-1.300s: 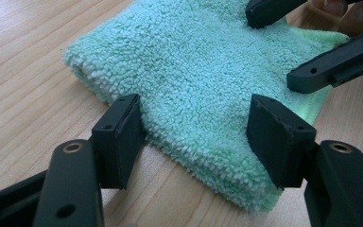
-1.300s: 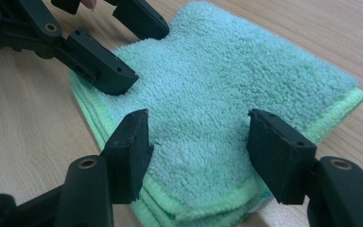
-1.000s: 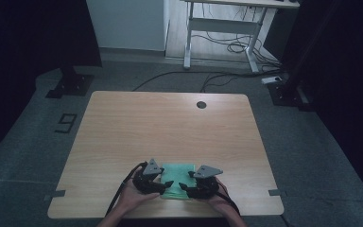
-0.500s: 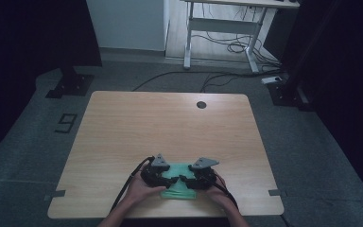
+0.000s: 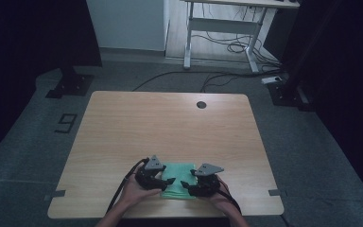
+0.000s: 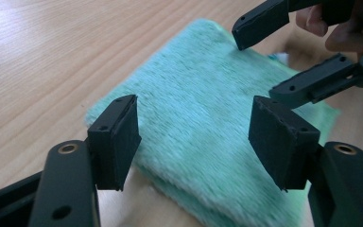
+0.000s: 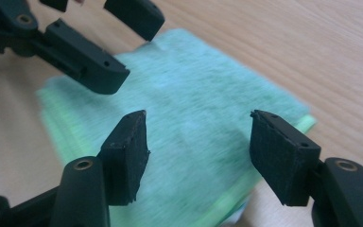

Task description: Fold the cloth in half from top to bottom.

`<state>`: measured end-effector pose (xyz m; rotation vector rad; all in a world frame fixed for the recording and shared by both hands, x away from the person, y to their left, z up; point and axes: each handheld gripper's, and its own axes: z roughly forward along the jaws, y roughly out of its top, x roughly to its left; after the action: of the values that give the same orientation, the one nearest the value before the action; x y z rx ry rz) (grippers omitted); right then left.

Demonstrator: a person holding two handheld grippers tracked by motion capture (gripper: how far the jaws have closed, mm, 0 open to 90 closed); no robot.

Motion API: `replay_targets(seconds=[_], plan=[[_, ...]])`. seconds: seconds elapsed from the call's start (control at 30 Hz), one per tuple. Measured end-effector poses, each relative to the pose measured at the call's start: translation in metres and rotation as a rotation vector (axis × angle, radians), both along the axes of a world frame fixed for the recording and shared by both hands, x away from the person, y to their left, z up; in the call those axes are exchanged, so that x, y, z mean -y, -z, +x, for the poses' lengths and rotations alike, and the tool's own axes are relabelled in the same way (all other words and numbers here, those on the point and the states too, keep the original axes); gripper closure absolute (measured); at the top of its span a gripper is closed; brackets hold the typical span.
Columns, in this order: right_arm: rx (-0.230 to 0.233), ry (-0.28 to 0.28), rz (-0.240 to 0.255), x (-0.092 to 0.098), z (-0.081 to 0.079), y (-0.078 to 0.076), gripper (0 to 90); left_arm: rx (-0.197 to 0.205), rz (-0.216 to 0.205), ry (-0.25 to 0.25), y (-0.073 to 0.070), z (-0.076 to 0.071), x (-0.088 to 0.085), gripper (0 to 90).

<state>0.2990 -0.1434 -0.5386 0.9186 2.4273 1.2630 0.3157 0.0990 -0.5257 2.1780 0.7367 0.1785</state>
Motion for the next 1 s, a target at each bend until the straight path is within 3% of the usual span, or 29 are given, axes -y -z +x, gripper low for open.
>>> replay_targets(seconds=[0.13, 0.33, 0.53, 0.73, 0.9, 1.0], plan=[[-0.002, -0.029, -0.045, -0.004, -0.012, 0.005, 35.7, -0.023, 0.030, 0.019, 0.010, -0.007, 0.000, 33.5], [-0.006, -0.027, -0.058, -0.003, -0.017, 0.009, 34.7, -0.027, 0.039, 0.025, 0.018, -0.012, -0.003, 33.2], [0.010, -0.022, -0.070, -0.004, -0.017, 0.012, 34.9, -0.006, 0.055, 0.021, 0.019, -0.011, -0.001, 34.9], [0.005, -0.013, -0.070, -0.004, -0.008, 0.013, 35.0, -0.004, 0.060, 0.026, 0.019, 0.002, 0.002, 36.3], [0.006, 0.006, -0.060, -0.003, 0.008, 0.013, 35.0, -0.006, 0.054, 0.009, 0.020, 0.023, 0.004, 36.0], [0.003, 0.024, -0.062, -0.003, 0.029, 0.013, 35.1, -0.010, 0.070, -0.008, 0.019, 0.044, 0.007, 35.7]])
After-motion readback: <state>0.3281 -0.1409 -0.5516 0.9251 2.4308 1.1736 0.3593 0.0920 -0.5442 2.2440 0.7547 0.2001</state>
